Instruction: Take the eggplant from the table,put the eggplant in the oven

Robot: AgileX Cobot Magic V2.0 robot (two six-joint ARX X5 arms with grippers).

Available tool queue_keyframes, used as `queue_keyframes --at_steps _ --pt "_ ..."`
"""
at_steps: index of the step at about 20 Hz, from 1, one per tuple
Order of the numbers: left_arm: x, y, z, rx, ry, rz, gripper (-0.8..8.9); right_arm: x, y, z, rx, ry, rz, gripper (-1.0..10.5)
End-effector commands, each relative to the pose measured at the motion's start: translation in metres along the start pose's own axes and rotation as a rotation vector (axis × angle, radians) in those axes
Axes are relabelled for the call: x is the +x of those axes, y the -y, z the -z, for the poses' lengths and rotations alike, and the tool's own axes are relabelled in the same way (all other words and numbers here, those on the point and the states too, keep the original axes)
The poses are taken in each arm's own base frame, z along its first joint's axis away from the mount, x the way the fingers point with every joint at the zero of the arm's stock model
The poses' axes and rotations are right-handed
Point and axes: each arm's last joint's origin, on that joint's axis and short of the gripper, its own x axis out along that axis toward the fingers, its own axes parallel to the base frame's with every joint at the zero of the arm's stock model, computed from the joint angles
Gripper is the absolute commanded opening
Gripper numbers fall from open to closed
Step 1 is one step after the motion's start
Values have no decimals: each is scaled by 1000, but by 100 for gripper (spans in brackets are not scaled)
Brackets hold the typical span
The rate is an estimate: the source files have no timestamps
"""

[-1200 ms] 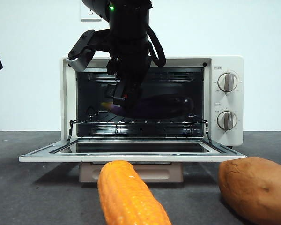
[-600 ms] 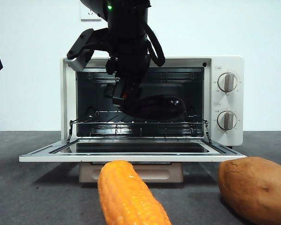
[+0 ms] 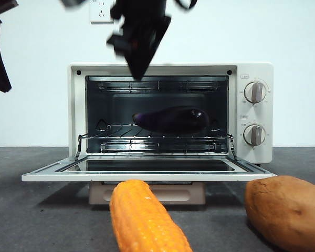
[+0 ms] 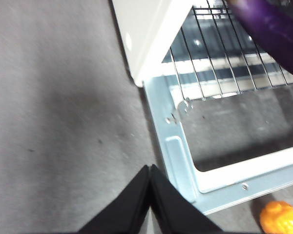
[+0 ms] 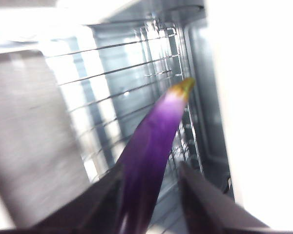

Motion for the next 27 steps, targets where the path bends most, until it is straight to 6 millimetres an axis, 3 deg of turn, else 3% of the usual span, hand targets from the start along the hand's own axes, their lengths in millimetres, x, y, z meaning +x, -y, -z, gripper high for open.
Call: queue_keyframes --at_steps 1,4,8,13,20,27 --pt "7 -3 -4 3 -22 31 6 -35 2 0 83 69 -68 88" --pt "20 -11 -3 -19 -76 63 6 -85 9 13 137 167 -188 15" --pt "40 -24 -1 -66 -155 128 6 -139 22 34 188 288 -224 5" --pt "66 -38 5 -123 -224 159 6 -189 40 66 297 416 -218 5" --pt "100 -49 17 -184 -291 233 6 -227 59 106 393 516 -188 5" --pt "132 -57 27 -244 -355 327 6 -240 65 125 420 545 -174 5"
